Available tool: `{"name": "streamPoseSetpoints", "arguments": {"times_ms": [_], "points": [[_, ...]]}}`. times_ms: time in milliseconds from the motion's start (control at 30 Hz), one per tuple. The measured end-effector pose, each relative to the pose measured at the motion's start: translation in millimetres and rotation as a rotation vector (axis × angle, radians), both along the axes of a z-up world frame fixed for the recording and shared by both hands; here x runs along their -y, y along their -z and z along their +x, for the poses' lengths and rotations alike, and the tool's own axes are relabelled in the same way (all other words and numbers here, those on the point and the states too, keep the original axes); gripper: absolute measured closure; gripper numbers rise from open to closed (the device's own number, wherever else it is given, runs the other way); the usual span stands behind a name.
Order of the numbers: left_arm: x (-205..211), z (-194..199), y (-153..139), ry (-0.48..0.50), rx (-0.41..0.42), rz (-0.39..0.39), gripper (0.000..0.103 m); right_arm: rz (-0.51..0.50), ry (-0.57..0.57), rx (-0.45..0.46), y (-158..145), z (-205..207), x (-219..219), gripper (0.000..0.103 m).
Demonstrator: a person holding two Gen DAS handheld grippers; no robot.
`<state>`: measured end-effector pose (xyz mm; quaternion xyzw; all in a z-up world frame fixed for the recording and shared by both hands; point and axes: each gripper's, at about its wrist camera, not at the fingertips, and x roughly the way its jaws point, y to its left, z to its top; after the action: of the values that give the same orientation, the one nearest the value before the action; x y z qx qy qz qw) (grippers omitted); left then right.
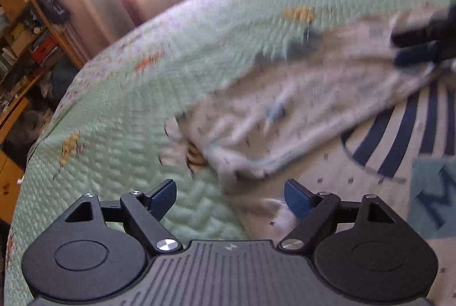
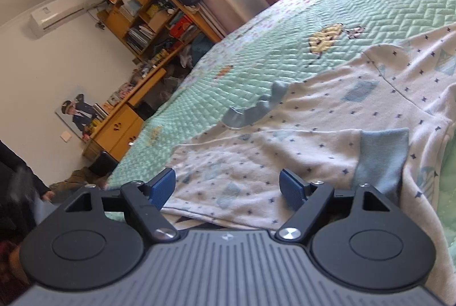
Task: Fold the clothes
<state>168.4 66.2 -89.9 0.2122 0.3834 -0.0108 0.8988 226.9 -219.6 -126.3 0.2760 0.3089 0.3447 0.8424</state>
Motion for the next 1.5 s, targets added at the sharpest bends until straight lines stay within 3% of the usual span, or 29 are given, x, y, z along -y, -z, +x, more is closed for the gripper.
{"name": "streamPoseSetpoints", "arguments": {"times_ms": [67,200,300,367,400,433,500,567,667,767,833,1067,1200,1367,1500], "points": [[-4.5,8.4,4.2,-0.053,0.002,-0.012,0.011,0.000,-0.017,0.015,-5.8,-4.3,-2.0,0.022],[-10.9,18.9,5.7,-0.108,-0.001,0.039,0.008,-0.004,-0.073,0.096,-26.9,-19.3,-11.3,0.022],[-13.0,19.9,4.9,-0.147,-0.006,0.039,0.008,0.042,-0.132,0.115,-31.8,-25.5,-20.6,0.018],[-12.2,18.6,6.5,-0.163,0.000,0.055,0.005,0.063,-0.185,0.019,-15.2,-16.4,-28.9,0.013],[-11.6,18.2,7.3,-0.173,0.004,0.060,0.003,0.029,-0.213,-0.086,0.0,-7.7,-35.8,0.013],[-11.1,18.1,7.9,-0.185,0.008,0.063,0.002,-0.010,-0.227,-0.126,11.2,-3.6,-40.4,0.018],[-10.7,18.1,7.9,-0.209,0.010,0.064,0.001,0.006,-0.229,-0.113,1.9,-6.9,-36.3,0.017],[-8.7,18.0,7.8,-0.219,0.009,0.072,0.001,0.052,-0.267,-0.044,-15.9,-14.8,-30.2,0.018],[-2.9,18.9,8.7,-0.218,0.007,0.108,0.001,0.006,-0.327,0.024,-30.1,-28.6,-31.8,0.018],[0.6,20.3,8.7,-0.227,0.005,0.125,0.001,-0.072,-0.402,-0.026,-16.4,-29.3,-46.7,0.018],[2.5,20.6,8.6,-0.236,0.004,0.132,0.001,-0.136,-0.414,-0.049,0.6,-25.3,-55.9,0.018],[10.0,17.3,5.9,-0.241,-0.003,0.171,0.002,-0.061,-0.429,0.011,-28.5,-38.4,-42.2,0.017],[12.8,11.7,2.0,-0.246,-0.010,0.180,0.003,-0.155,-0.411,-0.044,-8.3,-34.1,-51.2,0.016],[16.1,-2.3,-6.7,-0.247,-0.023,0.191,0.003,-0.099,-0.438,0.004,-24.0,-43.6,-47.0,0.015],[19.8,-21.9,-16.1,-0.262,-0.034,0.178,0.003,-0.154,-0.459,0.002,-15.8,-49.0,-53.3,0.014]]}}
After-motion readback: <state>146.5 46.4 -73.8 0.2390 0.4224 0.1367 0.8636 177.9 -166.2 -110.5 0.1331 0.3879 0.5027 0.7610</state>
